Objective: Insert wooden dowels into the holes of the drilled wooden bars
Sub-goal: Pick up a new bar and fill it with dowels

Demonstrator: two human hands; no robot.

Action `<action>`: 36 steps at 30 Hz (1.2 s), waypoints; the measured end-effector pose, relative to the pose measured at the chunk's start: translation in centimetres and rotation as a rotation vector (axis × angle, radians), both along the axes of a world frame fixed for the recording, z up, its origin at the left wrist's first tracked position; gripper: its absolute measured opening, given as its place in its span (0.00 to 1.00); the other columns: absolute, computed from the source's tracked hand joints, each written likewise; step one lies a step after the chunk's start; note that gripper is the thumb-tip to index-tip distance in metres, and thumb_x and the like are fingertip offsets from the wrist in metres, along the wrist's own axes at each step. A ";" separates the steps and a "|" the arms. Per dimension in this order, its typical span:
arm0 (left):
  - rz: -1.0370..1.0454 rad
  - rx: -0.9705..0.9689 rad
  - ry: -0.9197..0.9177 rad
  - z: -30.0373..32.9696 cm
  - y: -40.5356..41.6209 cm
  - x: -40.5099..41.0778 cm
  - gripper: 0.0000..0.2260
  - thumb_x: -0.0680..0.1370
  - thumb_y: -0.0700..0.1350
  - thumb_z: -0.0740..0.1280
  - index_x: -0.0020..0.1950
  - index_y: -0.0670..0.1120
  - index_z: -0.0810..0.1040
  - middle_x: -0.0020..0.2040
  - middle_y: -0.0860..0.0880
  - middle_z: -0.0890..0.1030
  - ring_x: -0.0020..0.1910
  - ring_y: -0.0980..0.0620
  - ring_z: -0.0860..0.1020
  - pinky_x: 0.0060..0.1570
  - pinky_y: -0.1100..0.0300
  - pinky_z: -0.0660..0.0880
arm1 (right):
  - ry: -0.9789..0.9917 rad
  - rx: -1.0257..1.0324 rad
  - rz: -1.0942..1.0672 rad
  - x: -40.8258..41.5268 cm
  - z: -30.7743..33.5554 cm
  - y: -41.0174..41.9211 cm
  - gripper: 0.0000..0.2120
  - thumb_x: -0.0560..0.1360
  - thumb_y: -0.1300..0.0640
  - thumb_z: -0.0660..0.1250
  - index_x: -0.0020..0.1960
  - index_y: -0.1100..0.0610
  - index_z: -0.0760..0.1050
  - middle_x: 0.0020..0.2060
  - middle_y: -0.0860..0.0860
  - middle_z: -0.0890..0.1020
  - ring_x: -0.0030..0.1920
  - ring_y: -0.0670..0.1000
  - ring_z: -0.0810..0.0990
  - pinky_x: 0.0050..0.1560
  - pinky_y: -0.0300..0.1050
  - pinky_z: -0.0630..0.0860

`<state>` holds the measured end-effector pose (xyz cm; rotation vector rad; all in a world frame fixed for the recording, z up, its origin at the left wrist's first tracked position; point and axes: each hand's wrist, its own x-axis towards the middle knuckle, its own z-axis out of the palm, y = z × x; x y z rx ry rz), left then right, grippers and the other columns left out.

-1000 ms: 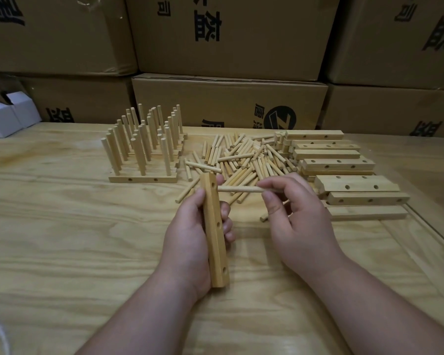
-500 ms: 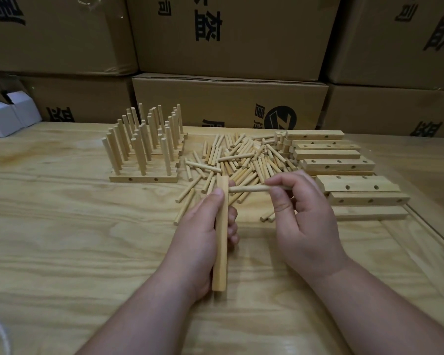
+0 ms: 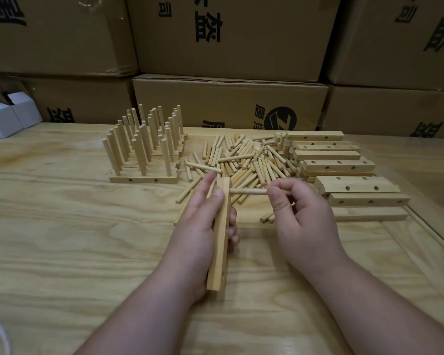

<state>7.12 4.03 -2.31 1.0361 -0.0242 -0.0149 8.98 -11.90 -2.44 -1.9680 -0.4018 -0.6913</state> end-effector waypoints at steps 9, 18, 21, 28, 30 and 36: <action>-0.080 -0.064 0.009 -0.4 0.5 -0.1 0.20 0.78 0.42 0.58 0.67 0.48 0.79 0.37 0.40 0.81 0.29 0.49 0.76 0.30 0.57 0.76 | 0.025 0.041 -0.085 0.1 0.1 -0.3 0.07 0.80 0.46 0.63 0.44 0.43 0.76 0.30 0.45 0.75 0.30 0.45 0.75 0.29 0.33 0.66; -0.150 0.046 -0.007 0.0 0.3 -0.4 0.24 0.73 0.42 0.70 0.69 0.47 0.76 0.43 0.41 0.85 0.30 0.51 0.77 0.31 0.60 0.74 | -0.011 0.123 -0.100 -0.2 0.4 -0.2 0.09 0.80 0.48 0.65 0.41 0.43 0.75 0.28 0.42 0.77 0.25 0.42 0.73 0.25 0.30 0.64; -0.150 0.103 -0.046 -0.2 0.0 -0.7 0.21 0.74 0.49 0.73 0.62 0.40 0.75 0.42 0.44 0.85 0.31 0.53 0.78 0.34 0.61 0.76 | -0.015 0.142 -0.114 -0.1 0.3 -0.4 0.10 0.81 0.50 0.66 0.40 0.45 0.75 0.26 0.41 0.75 0.25 0.42 0.71 0.25 0.30 0.63; -0.003 -0.012 0.036 0.1 -0.4 -0.3 0.22 0.65 0.58 0.75 0.53 0.46 0.79 0.41 0.48 0.83 0.34 0.53 0.79 0.34 0.61 0.76 | -0.058 0.088 -0.082 -0.1 0.3 -0.4 0.15 0.81 0.44 0.60 0.40 0.50 0.75 0.30 0.45 0.75 0.27 0.45 0.72 0.27 0.37 0.66; 0.034 -0.031 0.043 0.0 -0.4 -0.2 0.22 0.64 0.58 0.75 0.51 0.47 0.79 0.43 0.49 0.84 0.40 0.52 0.83 0.35 0.60 0.78 | -0.073 0.064 -0.066 -0.2 0.3 -0.4 0.15 0.80 0.43 0.59 0.41 0.49 0.75 0.32 0.46 0.77 0.29 0.46 0.74 0.29 0.37 0.68; 0.092 -0.073 0.057 0.0 -0.3 0.0 0.18 0.63 0.51 0.79 0.48 0.49 0.77 0.42 0.45 0.82 0.37 0.52 0.81 0.35 0.61 0.77 | -0.077 0.049 0.039 -0.1 0.1 -0.3 0.18 0.81 0.46 0.59 0.40 0.56 0.76 0.29 0.42 0.75 0.29 0.43 0.73 0.31 0.31 0.66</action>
